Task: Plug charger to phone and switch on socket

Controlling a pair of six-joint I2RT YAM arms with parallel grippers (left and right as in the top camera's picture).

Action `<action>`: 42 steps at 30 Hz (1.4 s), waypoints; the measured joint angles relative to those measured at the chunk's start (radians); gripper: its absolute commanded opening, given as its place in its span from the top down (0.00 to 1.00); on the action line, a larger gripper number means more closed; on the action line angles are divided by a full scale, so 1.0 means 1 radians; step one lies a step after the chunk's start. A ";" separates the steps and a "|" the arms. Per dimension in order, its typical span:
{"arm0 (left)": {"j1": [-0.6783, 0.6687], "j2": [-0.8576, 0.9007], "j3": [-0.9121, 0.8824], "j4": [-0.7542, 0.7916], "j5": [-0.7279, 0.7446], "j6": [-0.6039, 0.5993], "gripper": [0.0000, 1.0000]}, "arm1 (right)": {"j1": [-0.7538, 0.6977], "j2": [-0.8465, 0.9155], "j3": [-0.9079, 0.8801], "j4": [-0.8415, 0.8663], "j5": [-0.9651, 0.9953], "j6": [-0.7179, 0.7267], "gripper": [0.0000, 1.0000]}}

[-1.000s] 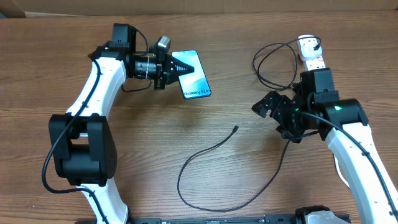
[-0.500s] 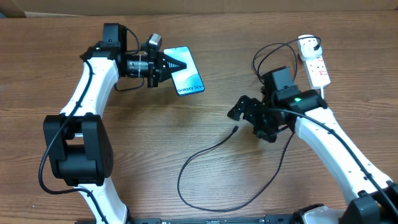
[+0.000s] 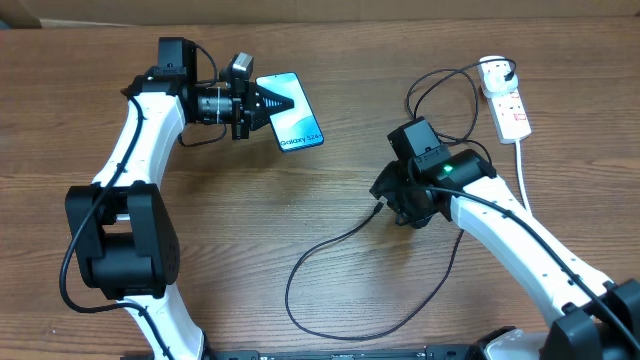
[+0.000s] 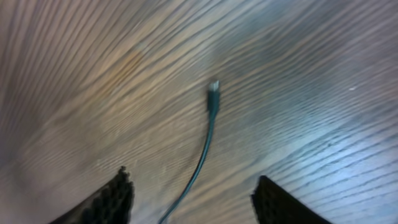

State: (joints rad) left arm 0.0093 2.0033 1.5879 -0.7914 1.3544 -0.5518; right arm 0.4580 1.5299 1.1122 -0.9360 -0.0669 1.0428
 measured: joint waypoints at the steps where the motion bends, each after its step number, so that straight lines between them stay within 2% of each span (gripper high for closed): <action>1: 0.003 0.000 0.000 0.000 0.000 0.000 0.96 | 0.000 0.008 0.000 0.002 0.011 0.005 0.46; 12: 0.045 0.000 0.000 0.000 0.004 0.000 0.96 | 0.001 0.162 -0.010 0.044 0.026 0.026 0.56; 21: 0.045 0.000 0.000 0.000 0.004 0.000 0.96 | 0.024 0.265 -0.010 0.053 0.011 0.026 0.57; 32: 0.045 0.000 0.000 0.000 0.004 0.000 0.96 | 0.040 0.270 -0.061 0.134 0.023 0.026 0.59; 42: 0.045 0.000 0.000 0.000 0.004 0.000 0.96 | 0.041 0.270 -0.071 0.123 0.050 0.026 0.61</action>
State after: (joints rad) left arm 0.0544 2.0033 1.5879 -0.7918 1.3582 -0.5522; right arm 0.4992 1.8004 1.0412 -0.8131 -0.0170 1.0691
